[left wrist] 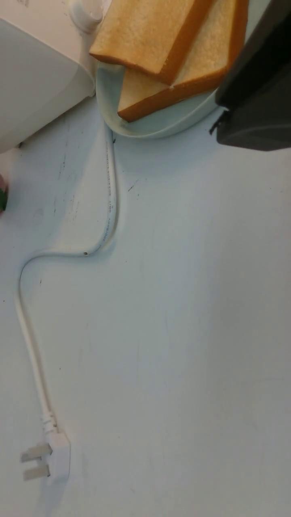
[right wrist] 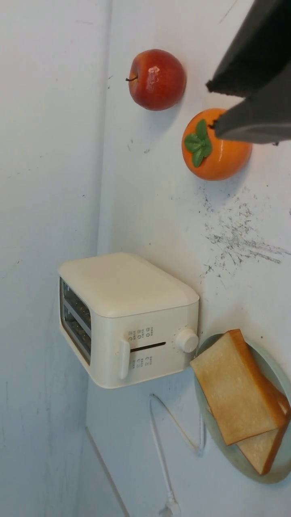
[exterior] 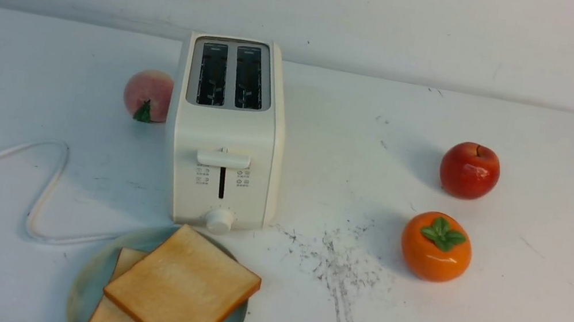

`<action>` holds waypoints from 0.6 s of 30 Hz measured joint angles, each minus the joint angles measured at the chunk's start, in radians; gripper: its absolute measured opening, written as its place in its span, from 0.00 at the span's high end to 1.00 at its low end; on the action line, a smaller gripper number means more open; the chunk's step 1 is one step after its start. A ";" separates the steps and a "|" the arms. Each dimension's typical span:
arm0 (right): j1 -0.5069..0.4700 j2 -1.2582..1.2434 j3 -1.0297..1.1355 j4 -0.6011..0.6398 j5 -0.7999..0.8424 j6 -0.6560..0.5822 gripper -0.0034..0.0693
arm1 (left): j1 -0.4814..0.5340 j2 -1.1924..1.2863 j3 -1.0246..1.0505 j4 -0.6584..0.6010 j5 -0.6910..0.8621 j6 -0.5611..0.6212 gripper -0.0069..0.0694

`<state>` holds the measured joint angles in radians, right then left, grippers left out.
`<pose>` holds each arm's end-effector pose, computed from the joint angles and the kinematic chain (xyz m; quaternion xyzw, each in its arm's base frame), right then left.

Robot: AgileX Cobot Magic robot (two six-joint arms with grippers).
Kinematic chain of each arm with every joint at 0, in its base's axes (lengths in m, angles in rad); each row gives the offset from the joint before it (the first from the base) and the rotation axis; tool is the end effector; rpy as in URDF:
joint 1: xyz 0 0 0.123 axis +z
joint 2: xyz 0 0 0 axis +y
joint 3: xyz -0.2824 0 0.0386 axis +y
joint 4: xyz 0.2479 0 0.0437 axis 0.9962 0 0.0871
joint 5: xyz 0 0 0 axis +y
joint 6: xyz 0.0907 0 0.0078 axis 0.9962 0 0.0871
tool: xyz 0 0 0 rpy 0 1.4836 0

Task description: Take toasted bread from bread machine on white table place on plate.

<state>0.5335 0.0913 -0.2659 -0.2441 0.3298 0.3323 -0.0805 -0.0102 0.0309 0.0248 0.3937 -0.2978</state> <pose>0.0462 0.0190 0.2678 -0.1298 0.7159 0.1867 0.6601 0.0520 -0.0033 0.1679 -0.0816 0.8087 -0.0992 0.5740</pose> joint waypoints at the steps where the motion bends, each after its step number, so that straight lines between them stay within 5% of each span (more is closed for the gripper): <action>1: -0.001 -0.001 0.000 0.005 -0.001 0.003 0.81 | 0.000 0.000 0.000 0.000 0.000 0.000 0.84; 5: -0.059 -0.018 0.000 0.032 -0.005 0.020 0.81 | 0.000 0.000 0.000 0.000 0.000 0.000 0.84; 11: -0.268 -0.020 0.026 0.046 -0.020 0.026 0.79 | 0.000 0.000 0.000 0.000 0.000 0.000 0.83; 18: -0.435 -0.020 0.253 0.038 -0.115 0.026 0.79 | 0.000 0.000 0.000 0.000 0.000 0.000 0.82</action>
<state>0.0984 0.0712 -0.0128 -0.2064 0.2151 0.3585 -0.0805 -0.0102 0.0309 0.0248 0.3937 -0.2978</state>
